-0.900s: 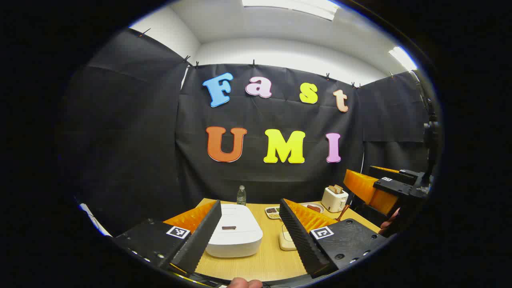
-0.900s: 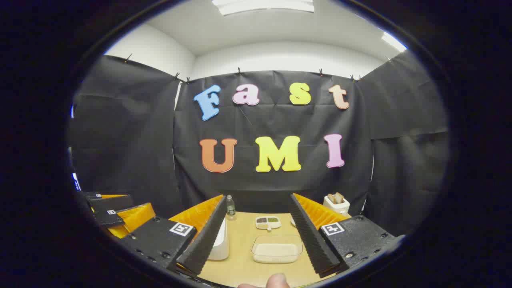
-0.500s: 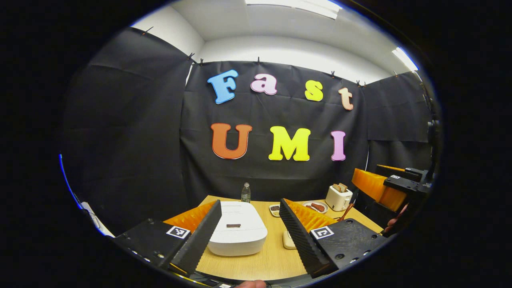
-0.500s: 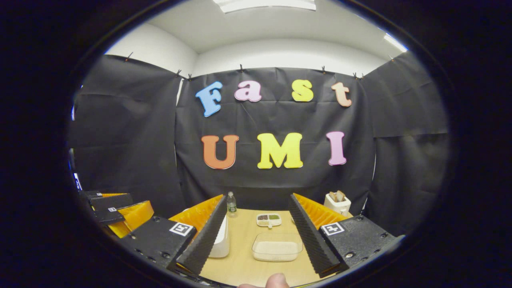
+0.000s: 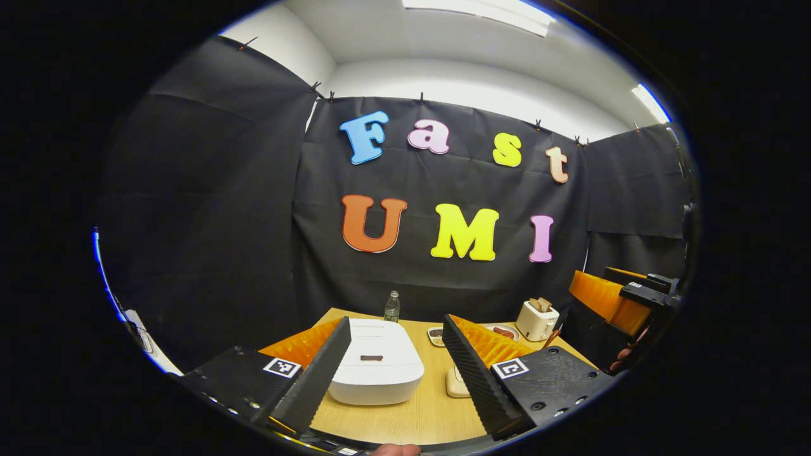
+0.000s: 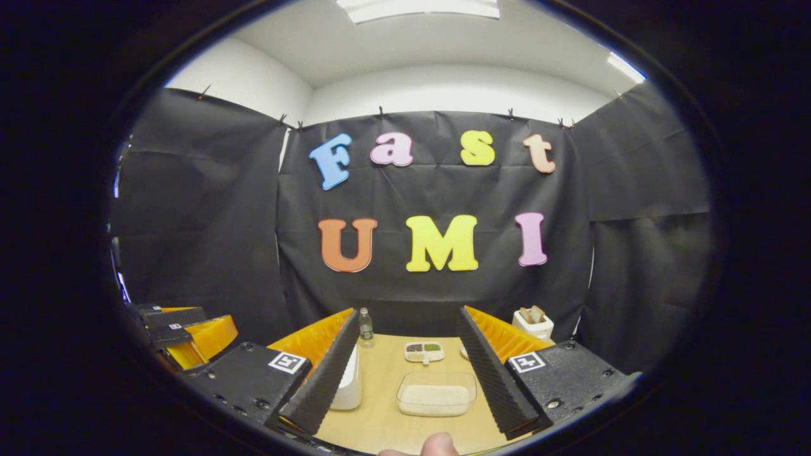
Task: Close the left gripper, press the button to open the rice cooker; take a wooden spoon from the chopstick holder with the right hand, scoop a spoonful of rice and pour it into the rice cooker, then put the wooden spoon back into the chopstick holder.
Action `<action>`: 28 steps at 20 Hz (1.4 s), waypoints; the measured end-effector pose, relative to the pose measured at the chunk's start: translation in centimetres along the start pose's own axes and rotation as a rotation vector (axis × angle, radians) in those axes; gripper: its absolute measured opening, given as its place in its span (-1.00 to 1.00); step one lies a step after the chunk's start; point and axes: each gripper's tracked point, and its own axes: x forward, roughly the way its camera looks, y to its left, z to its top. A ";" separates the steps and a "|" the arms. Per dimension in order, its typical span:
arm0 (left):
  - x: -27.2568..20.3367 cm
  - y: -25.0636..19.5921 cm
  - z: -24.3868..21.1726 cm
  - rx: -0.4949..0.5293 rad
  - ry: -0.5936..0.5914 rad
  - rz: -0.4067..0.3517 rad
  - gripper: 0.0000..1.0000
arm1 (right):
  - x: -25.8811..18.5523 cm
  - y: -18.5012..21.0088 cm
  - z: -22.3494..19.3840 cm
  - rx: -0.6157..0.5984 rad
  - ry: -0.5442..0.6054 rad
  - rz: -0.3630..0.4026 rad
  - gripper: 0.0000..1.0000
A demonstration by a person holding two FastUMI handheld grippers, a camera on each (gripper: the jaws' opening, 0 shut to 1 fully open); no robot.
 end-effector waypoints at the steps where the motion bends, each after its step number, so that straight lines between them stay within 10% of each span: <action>1: 0.0 0.1 0.0 0.004 -0.003 -0.002 0.89 | 0.0 -0.2 -0.1 0.000 0.002 0.000 1.00; 15: 1.4 0.0 -1.7 0.022 0.045 0.024 0.88 | 2.4 -2.1 -0.9 0.005 0.015 0.023 1.00; 16: 1.7 0.0 -2.0 0.029 0.052 0.030 0.63 | 2.8 -2.1 -1.1 0.012 0.016 0.026 1.00; 17: 2.1 0.0 -2.1 0.036 0.060 0.032 0.83 | 3.3 -2.3 -1.4 0.019 0.020 0.030 1.00; 19: 2.6 0.2 -2.5 0.042 0.078 0.034 0.63 | 4.1 -2.8 -1.7 0.029 0.026 0.035 1.00; 24: 4.0 1.8 -4.3 0.056 0.148 0.097 -1.00 | 6.0 -4.7 -2.9 0.034 0.036 0.024 1.00; 28: 6.3 1.7 -8.1 -0.017 0.282 0.068 -1.00 | 7.4 -6.7 -3.9 0.032 0.046 -0.005 0.99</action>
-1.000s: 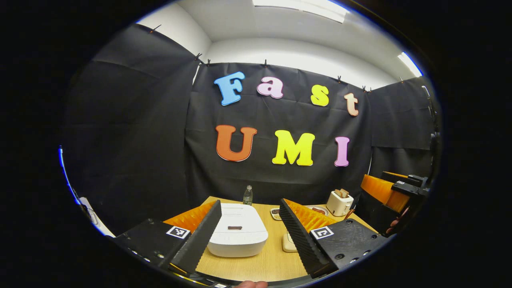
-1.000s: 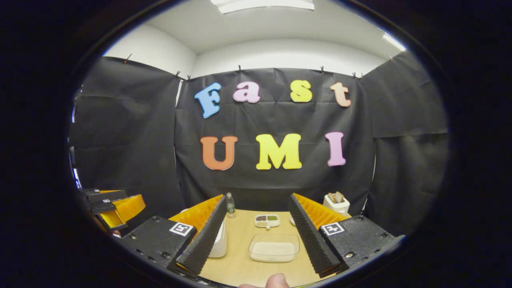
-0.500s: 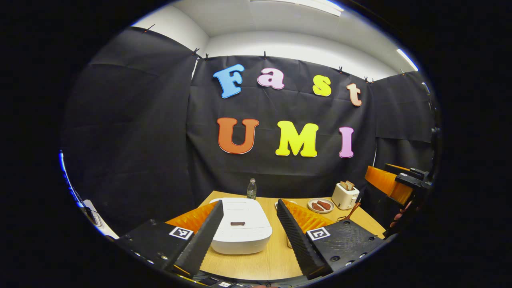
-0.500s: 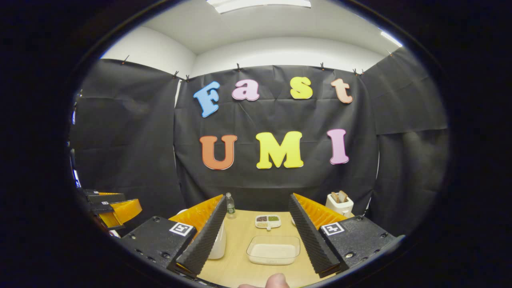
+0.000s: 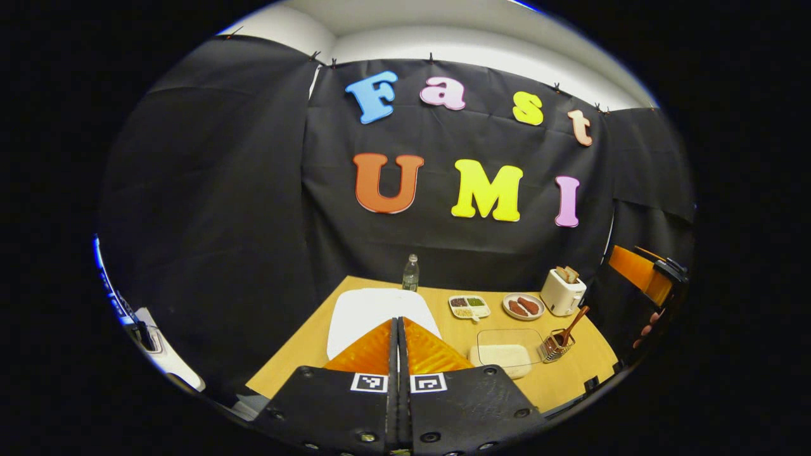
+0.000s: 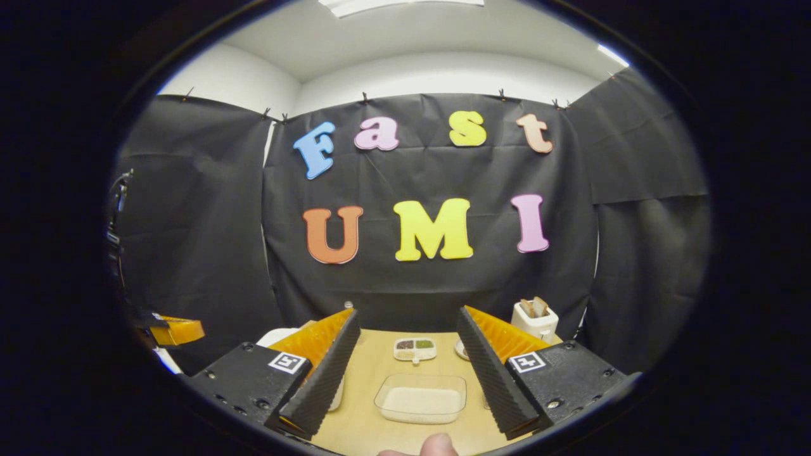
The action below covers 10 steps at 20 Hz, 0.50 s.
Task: Close the left gripper, press the button to open the rice cooker; take a wooden spoon from the chopstick holder with the right hand, scoop a spoonful of rice and pour it into the rice cooker, then put the wooden spoon back into the chopstick holder.
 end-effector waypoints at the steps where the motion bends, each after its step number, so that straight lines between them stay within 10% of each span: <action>1: 1.5 -0.2 -1.3 -0.008 0.063 -0.020 -1.00 | 0.4 -0.7 -0.5 0.004 0.007 -0.013 0.97; 10: 11.8 2.3 -6.1 -0.126 0.432 -0.035 -1.00 | 4.2 -5.8 -5.5 0.038 0.118 -0.080 1.00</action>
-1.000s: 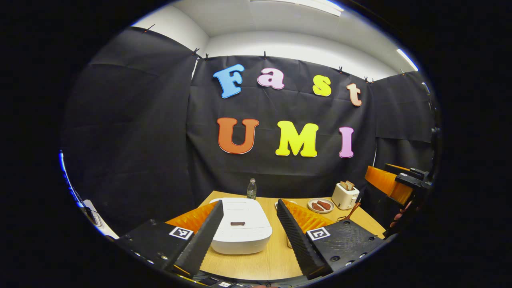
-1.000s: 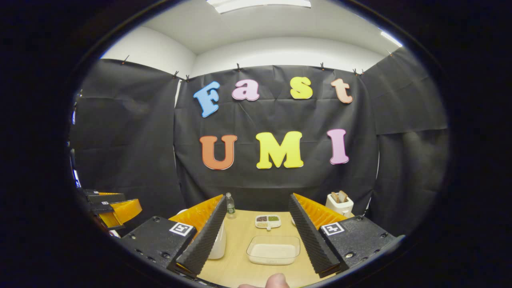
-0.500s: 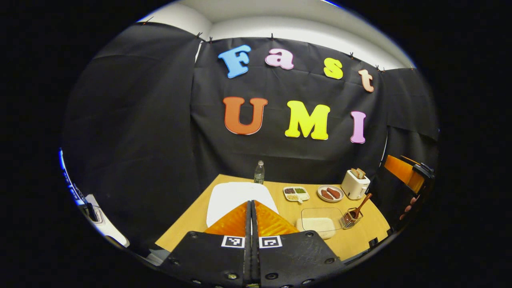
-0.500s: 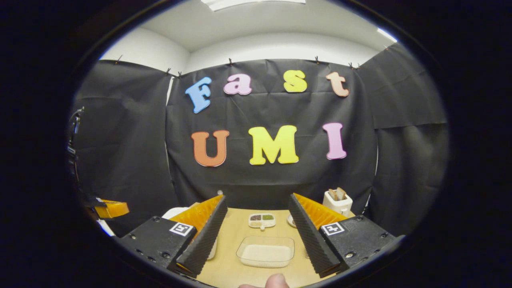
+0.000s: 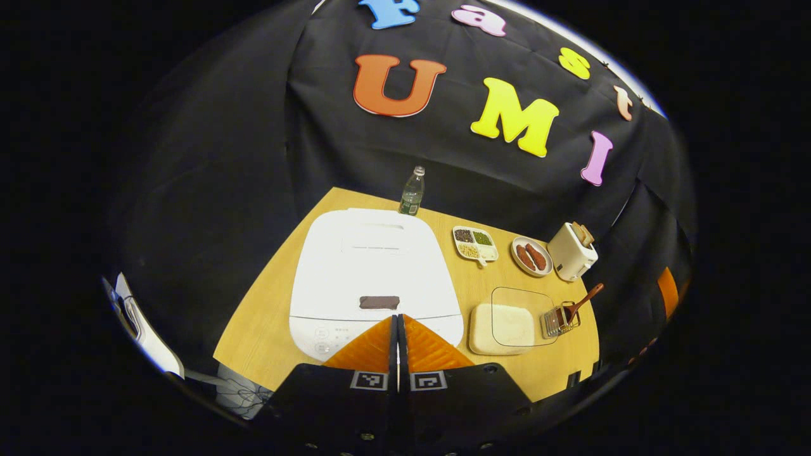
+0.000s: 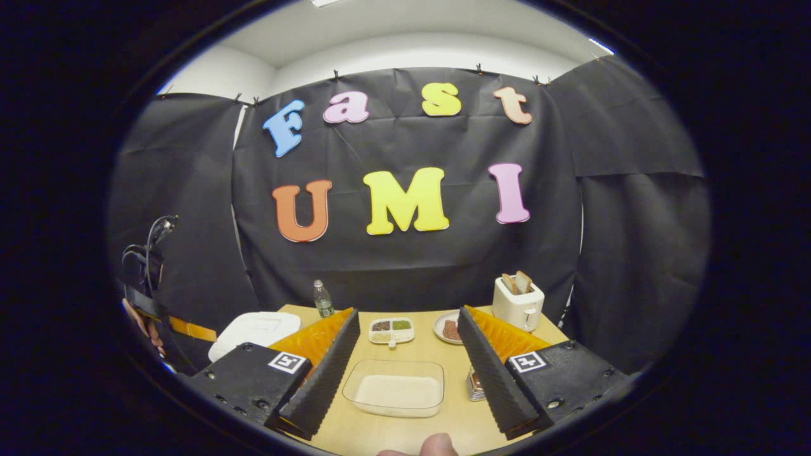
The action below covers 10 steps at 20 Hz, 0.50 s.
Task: Close the left gripper, press the button to open the rice cooker; take a wooden spoon from the chopstick holder with the right hand, scoop a spoonful of rice and pour it into the rice cooker, then put the wooden spoon back into the chopstick holder.
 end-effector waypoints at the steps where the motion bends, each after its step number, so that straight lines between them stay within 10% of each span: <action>1: 1.0 0.3 0.2 -0.005 0.020 0.002 -1.00 | 0.4 -0.4 -0.2 -0.003 0.004 -0.003 1.00; 10: 6.3 2.4 0.2 -0.040 0.205 0.031 -1.00 | 3.1 -3.8 -2.6 0.001 0.046 -0.047 1.00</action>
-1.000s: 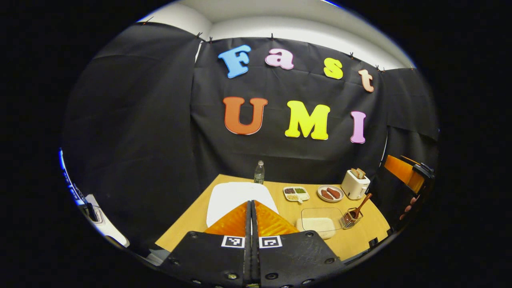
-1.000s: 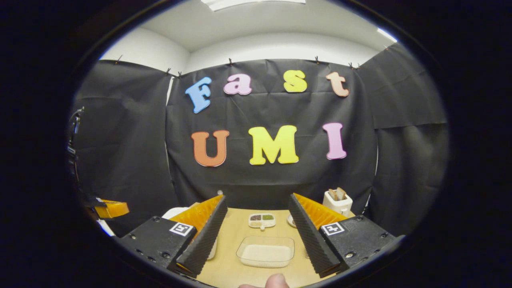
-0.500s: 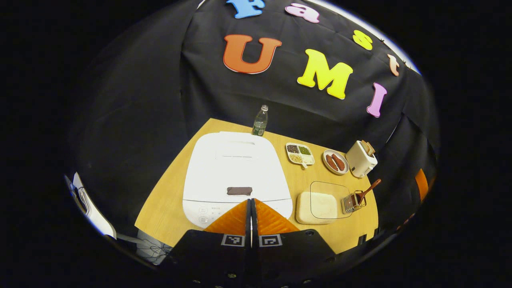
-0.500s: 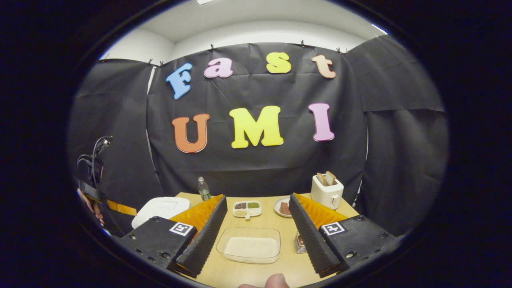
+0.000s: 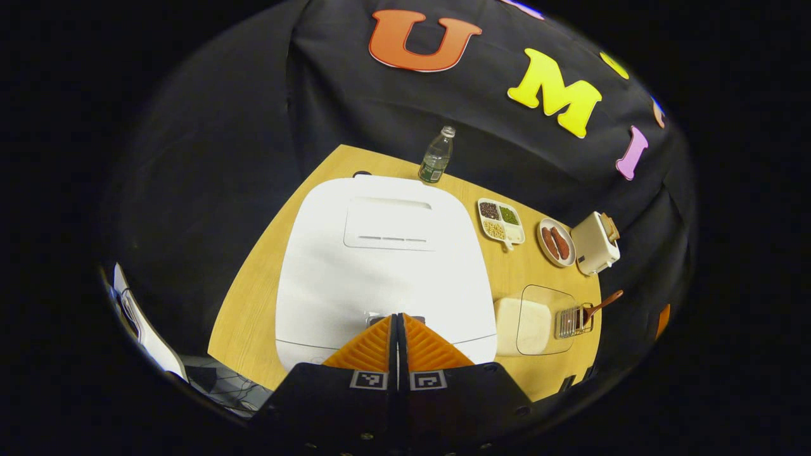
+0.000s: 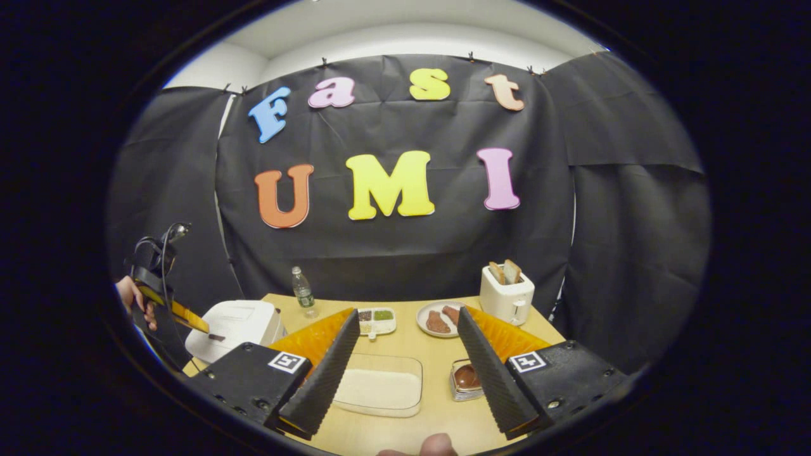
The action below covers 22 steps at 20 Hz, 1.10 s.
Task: Close the left gripper, press the button to open the rice cooker; take a wooden spoon from the chopstick holder with the right hand, scoop a spoonful of rice and pour it into the rice cooker, then put the wooden spoon back into the chopstick holder.
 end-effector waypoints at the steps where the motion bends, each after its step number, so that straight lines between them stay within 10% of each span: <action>1: 0.3 -0.1 0.0 0.000 0.015 -0.004 -1.00 | 0.2 -0.2 -0.4 0.005 0.008 -0.004 1.00; 13: 2.3 0.4 -1.2 -0.102 0.084 -0.039 -1.00 | 0.9 -2.6 -3.3 0.095 0.062 -0.054 1.00; 22: 1.6 0.1 -0.6 0.081 0.031 0.039 -1.00 | -1.2 0.4 0.5 0.071 -0.004 0.035 1.00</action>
